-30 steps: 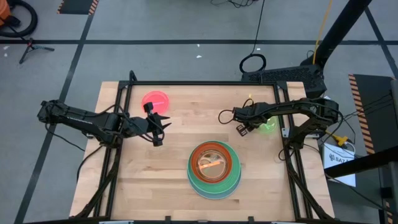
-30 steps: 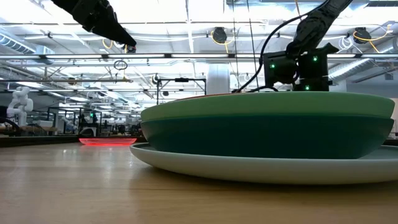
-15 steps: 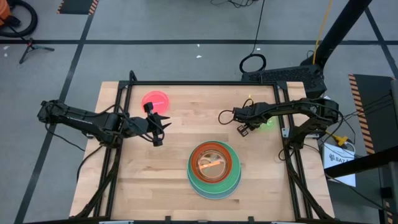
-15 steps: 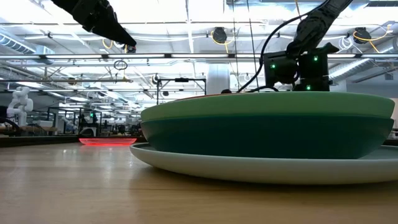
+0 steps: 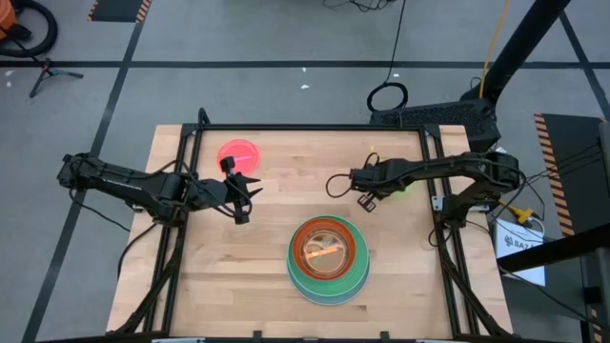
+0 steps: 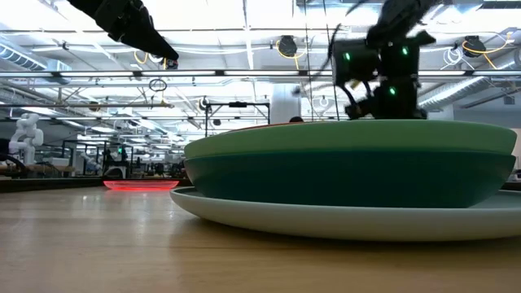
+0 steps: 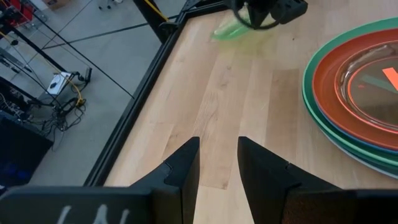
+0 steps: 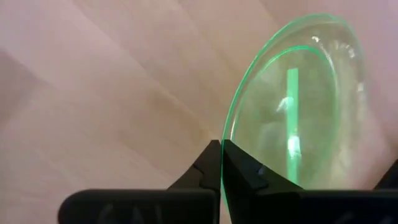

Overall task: Stack plastic plates
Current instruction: Stack the green plate on top of the orange plate

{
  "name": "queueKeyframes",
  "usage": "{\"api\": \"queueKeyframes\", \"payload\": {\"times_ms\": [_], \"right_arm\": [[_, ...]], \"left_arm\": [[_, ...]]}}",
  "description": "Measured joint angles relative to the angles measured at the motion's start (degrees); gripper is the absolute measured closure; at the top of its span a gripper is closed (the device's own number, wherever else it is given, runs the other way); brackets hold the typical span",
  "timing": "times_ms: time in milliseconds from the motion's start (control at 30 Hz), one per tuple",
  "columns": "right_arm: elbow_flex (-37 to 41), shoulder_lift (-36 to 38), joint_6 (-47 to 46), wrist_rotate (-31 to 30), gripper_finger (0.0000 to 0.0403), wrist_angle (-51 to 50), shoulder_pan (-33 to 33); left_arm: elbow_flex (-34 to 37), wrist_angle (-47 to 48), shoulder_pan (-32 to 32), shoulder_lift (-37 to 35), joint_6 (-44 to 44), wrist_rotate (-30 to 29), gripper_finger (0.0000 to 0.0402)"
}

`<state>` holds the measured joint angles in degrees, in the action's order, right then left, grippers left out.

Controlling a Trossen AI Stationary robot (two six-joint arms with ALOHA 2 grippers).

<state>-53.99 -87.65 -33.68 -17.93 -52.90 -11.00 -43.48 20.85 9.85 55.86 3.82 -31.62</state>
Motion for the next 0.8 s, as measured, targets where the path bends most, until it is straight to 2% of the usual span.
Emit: {"api": "queueKeyframes", "payload": {"times_ms": [300,567,800], "right_arm": [[-11.73,0.02,4.6,-3.16,0.0402,-0.87,7.76],[-21.3,0.02,13.14,-2.6,0.0402,1.89,18.88],[-23.31,-0.05,20.7,7.21,0.0403,15.04,28.41]], "left_arm": [[0.0,-0.03,0.0,0.0,-0.01,0.0,0.0286],[0.0,-0.07,0.0,0.0,0.09,0.0,0.0286],[0.0,-0.1,0.0,0.0,0.12,0.0,0.0286]]}}
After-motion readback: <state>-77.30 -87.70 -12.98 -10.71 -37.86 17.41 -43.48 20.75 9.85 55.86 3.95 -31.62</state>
